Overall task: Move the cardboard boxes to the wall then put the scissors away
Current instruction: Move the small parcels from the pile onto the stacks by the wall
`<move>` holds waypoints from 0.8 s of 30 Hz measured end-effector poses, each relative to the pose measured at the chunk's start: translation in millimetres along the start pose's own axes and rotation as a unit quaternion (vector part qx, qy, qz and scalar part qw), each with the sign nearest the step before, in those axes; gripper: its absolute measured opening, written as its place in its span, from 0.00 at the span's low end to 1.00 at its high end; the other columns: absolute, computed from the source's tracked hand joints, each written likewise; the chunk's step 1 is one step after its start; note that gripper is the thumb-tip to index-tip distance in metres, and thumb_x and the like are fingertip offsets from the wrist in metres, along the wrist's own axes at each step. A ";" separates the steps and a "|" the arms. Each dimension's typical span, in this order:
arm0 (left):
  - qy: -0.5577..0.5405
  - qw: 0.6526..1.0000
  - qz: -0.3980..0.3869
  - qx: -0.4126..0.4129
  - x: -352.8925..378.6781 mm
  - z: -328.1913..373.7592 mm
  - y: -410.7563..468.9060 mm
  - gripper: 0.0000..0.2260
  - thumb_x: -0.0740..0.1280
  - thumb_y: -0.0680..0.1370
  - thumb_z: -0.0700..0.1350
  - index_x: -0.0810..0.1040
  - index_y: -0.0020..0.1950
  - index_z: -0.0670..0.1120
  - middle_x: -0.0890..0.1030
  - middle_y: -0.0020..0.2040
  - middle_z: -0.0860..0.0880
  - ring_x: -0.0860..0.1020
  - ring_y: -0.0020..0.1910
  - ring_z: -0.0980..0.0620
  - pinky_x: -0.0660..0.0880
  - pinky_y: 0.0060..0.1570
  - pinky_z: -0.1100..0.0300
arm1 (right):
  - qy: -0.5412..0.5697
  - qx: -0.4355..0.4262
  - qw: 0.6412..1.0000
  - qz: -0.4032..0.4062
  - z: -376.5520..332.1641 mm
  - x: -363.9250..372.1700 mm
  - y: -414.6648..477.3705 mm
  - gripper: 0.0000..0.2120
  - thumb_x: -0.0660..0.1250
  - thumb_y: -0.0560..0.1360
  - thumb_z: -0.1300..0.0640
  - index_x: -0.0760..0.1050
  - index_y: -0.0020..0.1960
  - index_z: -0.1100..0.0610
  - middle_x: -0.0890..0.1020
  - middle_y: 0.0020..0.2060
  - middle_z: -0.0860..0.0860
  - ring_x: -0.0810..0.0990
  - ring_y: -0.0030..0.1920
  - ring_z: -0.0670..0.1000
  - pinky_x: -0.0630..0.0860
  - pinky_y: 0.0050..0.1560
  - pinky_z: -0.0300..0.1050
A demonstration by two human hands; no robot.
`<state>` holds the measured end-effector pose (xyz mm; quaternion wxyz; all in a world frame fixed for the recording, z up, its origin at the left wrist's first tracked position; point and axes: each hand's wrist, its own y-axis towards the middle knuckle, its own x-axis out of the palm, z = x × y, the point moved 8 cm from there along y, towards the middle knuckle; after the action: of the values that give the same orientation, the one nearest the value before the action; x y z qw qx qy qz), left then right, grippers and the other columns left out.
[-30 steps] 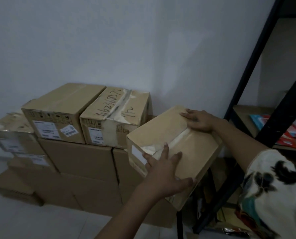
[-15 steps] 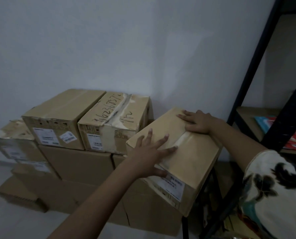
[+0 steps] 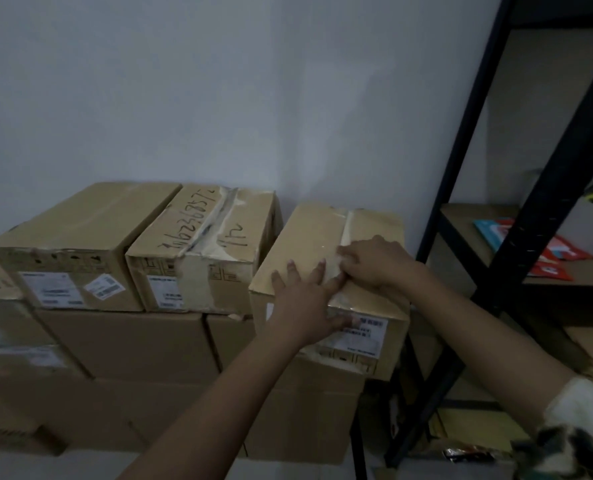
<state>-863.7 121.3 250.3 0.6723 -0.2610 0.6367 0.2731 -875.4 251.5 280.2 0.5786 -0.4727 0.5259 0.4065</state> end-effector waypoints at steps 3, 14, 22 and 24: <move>0.008 1.000 0.011 -0.019 1.4 -0.6 9.2 0.37 0.55 0.74 0.72 0.45 0.78 0.61 0.45 0.80 0.50 0.45 0.75 0.29 0.46 0.69 0.31 | 0.021 -0.013 1.000 0.005 -1.9 2.2 -17.8 0.24 0.47 0.82 0.41 0.60 0.76 0.42 0.66 0.74 0.51 0.65 0.70 0.59 0.64 0.65 0.57; 0.009 0.996 0.041 -0.083 0.9 -7.8 45.8 0.37 0.54 0.75 0.72 0.44 0.79 0.60 0.47 0.80 0.48 0.48 0.74 0.28 0.48 0.67 0.30 | 0.001 -0.013 1.000 -0.019 14.9 39.3 -36.9 0.45 0.67 0.77 0.46 0.35 0.78 0.42 0.38 0.79 0.47 0.39 0.78 0.61 0.54 0.74 0.64; 0.000 0.995 0.038 -0.094 1.1 -24.1 68.5 0.39 0.53 0.73 0.73 0.44 0.79 0.60 0.47 0.80 0.48 0.47 0.74 0.27 0.47 0.67 0.29 | 0.046 -0.022 0.998 0.031 16.0 37.3 -6.3 0.40 0.65 0.80 0.55 0.40 0.79 0.42 0.42 0.79 0.48 0.39 0.77 0.62 0.56 0.75 0.60; 0.002 0.995 0.039 -0.094 1.2 -29.4 74.8 0.39 0.53 0.73 0.74 0.44 0.79 0.60 0.47 0.80 0.49 0.47 0.74 0.28 0.47 0.67 0.29 | 0.047 -0.022 0.998 0.035 15.3 36.5 1.7 0.40 0.66 0.79 0.55 0.41 0.79 0.42 0.42 0.79 0.49 0.39 0.77 0.63 0.56 0.75 0.60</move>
<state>-937.0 154.3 247.3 0.6324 -0.2980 0.6195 0.3572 -869.4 265.8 243.8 0.5280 -0.4849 0.5600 0.4153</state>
